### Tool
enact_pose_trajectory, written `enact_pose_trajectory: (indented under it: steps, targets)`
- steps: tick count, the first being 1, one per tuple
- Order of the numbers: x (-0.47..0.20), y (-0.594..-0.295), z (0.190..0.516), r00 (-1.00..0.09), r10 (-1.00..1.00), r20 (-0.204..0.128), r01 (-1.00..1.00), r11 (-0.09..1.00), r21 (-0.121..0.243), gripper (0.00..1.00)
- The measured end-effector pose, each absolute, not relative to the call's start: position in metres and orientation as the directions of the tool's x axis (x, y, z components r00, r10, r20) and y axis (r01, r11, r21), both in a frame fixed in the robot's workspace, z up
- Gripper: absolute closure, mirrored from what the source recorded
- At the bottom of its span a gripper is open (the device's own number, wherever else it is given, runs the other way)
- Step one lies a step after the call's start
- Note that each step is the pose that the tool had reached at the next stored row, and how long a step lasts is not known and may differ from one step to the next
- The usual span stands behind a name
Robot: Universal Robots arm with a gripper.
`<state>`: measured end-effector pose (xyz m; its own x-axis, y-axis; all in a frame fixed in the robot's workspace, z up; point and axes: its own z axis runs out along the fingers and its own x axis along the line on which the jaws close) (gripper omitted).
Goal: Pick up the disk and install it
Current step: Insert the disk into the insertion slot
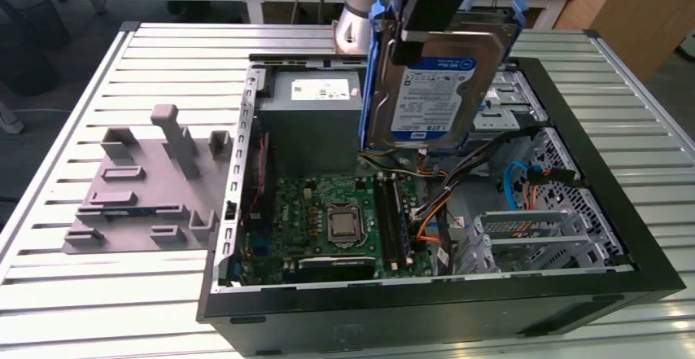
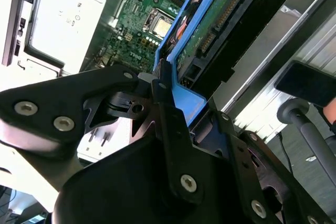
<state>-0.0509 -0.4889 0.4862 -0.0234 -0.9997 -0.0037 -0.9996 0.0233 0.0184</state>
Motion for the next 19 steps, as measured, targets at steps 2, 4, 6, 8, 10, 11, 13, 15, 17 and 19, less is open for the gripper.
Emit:
enact_pose_trajectory:
  steps: [2, 4, 6, 8, 10, 11, 13, 15, 17, 19]
  targets:
    - [-0.051, -0.49, 0.486, -0.023, -1.0, -0.004, -1.0, 0.023, 0.018, 0.64]
    - [-0.051, -0.492, 0.486, -0.023, -1.0, -0.004, -1.0, 0.023, 0.018, 0.64]
    - [-0.051, -0.494, 0.486, -0.023, -1.0, -0.004, -1.0, 0.023, 0.018, 0.64]
    - [-0.051, -0.497, 0.486, -0.023, -1.0, -0.004, -1.0, 0.023, 0.018, 0.64]
    - [-0.051, -0.5, 0.485, -0.023, -1.0, -0.003, -1.0, 0.023, 0.018, 0.64]
    - [-0.051, -0.502, 0.485, -0.023, -1.0, -0.004, -1.0, 0.023, 0.018, 0.64]
    - [-0.051, -0.505, 0.485, -0.023, -1.0, -0.004, -1.0, 0.023, 0.018, 0.64]
    - [-0.051, -0.509, 0.484, -0.022, -1.0, -0.004, -1.0, 0.022, 0.015, 0.64]
    - [-0.051, -0.512, 0.484, -0.022, -1.0, -0.004, -1.0, 0.022, 0.012, 0.64]
    - [-0.051, -0.514, 0.483, -0.021, -1.0, -0.004, -1.0, 0.021, 0.008, 0.64]
